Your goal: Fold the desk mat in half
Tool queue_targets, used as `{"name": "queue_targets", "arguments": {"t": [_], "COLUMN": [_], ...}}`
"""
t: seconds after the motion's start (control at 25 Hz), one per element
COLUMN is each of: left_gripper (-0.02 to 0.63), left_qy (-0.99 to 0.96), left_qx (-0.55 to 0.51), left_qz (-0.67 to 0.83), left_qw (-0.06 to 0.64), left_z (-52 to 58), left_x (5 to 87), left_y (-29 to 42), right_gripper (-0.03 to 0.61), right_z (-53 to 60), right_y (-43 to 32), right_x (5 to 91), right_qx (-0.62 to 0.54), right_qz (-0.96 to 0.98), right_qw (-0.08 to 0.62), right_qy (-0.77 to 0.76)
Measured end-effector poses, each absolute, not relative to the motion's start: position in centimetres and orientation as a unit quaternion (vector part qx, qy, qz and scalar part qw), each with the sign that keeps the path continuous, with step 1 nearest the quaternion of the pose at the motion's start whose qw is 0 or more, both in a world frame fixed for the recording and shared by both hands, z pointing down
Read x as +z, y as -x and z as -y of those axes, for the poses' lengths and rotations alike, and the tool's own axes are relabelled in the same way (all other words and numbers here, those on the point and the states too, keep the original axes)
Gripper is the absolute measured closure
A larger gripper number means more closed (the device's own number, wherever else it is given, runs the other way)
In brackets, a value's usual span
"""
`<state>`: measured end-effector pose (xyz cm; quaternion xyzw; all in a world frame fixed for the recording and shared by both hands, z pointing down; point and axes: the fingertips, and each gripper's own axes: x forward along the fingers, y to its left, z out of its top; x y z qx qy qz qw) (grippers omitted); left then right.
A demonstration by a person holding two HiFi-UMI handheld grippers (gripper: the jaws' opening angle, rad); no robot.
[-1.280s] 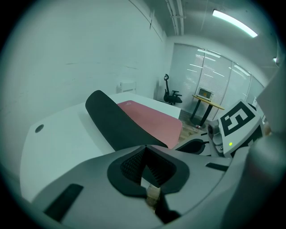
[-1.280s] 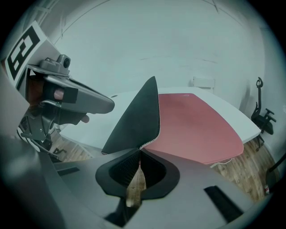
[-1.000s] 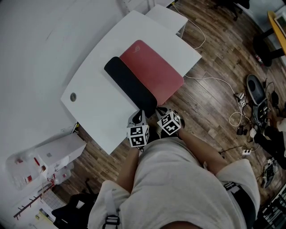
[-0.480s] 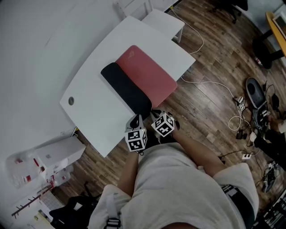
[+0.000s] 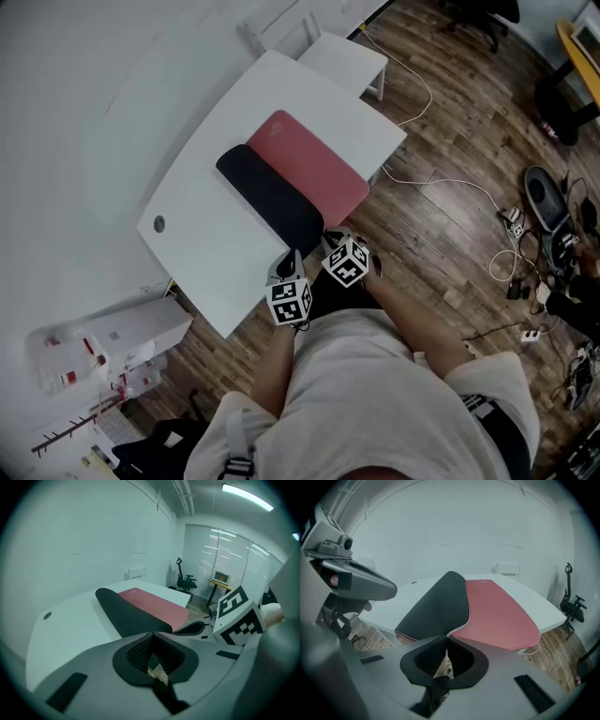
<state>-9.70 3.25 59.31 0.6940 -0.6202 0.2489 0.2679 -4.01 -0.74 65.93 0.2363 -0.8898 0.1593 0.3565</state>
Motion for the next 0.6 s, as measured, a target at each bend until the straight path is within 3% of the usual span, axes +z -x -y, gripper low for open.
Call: {"name": "queue_targets", "arguments": {"t": [0.6], "left_gripper": [0.601], "left_qy": [-0.714], "left_qx": [0.268], "left_qz": [0.593], "left_qw": [0.259], "left_z": [-0.8], "left_x": [60.1], "left_y": [8.5], "right_gripper": [0.531], "right_z": [1.3], "right_y": [3.3], "right_x": [65.9], "right_qx": [0.162], "right_qz": [0.891], "right_qw": [0.346], "right_qy": [-0.246]}}
